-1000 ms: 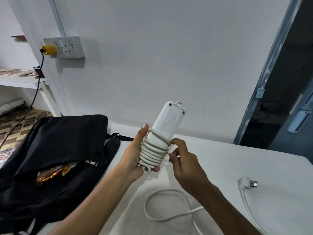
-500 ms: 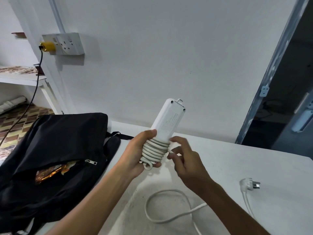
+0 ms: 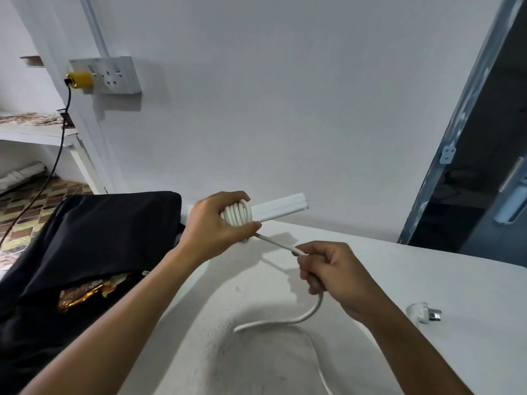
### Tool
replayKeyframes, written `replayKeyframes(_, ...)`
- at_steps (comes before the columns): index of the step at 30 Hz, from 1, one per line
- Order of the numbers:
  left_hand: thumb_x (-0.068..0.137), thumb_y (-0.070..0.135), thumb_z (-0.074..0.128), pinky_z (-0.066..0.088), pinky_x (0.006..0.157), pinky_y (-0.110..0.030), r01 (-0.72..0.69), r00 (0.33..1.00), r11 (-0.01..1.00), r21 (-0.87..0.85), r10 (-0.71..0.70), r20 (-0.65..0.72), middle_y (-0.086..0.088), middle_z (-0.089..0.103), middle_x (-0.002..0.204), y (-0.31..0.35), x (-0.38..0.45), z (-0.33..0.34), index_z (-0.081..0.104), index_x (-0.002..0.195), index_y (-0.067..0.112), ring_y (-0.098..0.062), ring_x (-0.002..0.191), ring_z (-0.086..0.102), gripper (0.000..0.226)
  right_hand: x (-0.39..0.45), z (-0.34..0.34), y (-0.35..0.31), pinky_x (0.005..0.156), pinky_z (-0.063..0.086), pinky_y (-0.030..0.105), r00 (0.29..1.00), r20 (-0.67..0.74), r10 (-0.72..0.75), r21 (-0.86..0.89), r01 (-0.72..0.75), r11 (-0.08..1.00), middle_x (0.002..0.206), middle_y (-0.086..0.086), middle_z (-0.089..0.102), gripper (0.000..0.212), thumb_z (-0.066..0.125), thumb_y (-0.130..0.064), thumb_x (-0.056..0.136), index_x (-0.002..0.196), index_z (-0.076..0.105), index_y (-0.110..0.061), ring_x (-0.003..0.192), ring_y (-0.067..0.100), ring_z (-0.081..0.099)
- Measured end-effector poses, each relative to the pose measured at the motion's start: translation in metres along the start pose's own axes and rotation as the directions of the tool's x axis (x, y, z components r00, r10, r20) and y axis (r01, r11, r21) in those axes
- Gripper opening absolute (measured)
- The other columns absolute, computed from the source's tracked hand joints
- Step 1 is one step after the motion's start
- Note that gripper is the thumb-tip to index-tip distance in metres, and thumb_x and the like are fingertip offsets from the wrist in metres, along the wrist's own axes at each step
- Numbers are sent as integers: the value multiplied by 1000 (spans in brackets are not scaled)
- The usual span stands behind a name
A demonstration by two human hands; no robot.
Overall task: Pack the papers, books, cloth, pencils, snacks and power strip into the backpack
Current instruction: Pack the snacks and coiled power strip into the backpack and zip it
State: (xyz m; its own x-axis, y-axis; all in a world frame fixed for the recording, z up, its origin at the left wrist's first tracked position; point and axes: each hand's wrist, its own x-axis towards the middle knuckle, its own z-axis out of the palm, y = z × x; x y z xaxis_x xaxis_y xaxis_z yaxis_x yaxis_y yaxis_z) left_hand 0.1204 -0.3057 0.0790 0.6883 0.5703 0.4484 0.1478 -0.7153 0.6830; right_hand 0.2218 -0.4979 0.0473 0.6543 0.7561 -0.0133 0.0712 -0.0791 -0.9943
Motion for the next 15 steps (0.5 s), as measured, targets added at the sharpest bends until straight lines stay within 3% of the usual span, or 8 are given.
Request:
replayKeyframes(2,61,34,85,45,60,-12,1,1000,1000,4,-1,20,8,65,83,1,0,-5,68,96,25,-3,69,60,40,3,-5,-3,51,34,28,994,-92,-60,-147,46,988,55,-1,56,23,53,-3,92,75,66,-11,43,10,38)
replayKeyframes(5,70,15,83,48,50,-20,144,989,946,-291,-127,76,-10,70,78,6,2,-11,68,96,14,-11,59,66,29,0,-11,-10,52,33,24,972,-156,-178,-355,113,928,56,-4,58,20,53,-7,92,79,69,-11,40,4,38)
replayKeyframes(8,76,17,79,48,51,-34,230,973,904,-360,-218,75,-11,66,75,0,5,-15,69,95,14,-17,55,64,22,-12,-2,-18,49,33,21,970,-46,-239,-344,210,915,56,-4,57,17,55,-11,91,81,68,-11,41,2,39)
replayKeyframes(11,68,27,82,51,49,-36,253,966,900,-354,-252,51,-8,67,75,-4,3,-11,70,93,17,-17,54,64,29,-27,26,-17,54,38,19,930,97,-354,-383,364,849,56,-6,55,22,53,-24,85,82,67,-8,51,2,46)
replayKeyframes(13,65,28,85,52,45,-34,232,973,926,-298,-226,54,-4,68,71,-2,-1,-5,70,93,18,-15,54,63,33,-32,38,-15,59,39,18,891,130,-436,-457,444,771,56,-13,48,24,49,-28,86,82,65,-10,56,2,47)
replayKeyframes(15,68,17,86,48,40,-24,221,975,930,-295,-208,73,3,67,62,0,-5,2,69,93,12,-6,49,61,31,-33,44,-16,57,33,26,864,156,-479,-540,481,691,53,-10,37,23,46,-28,87,71,53,-12,54,9,38)
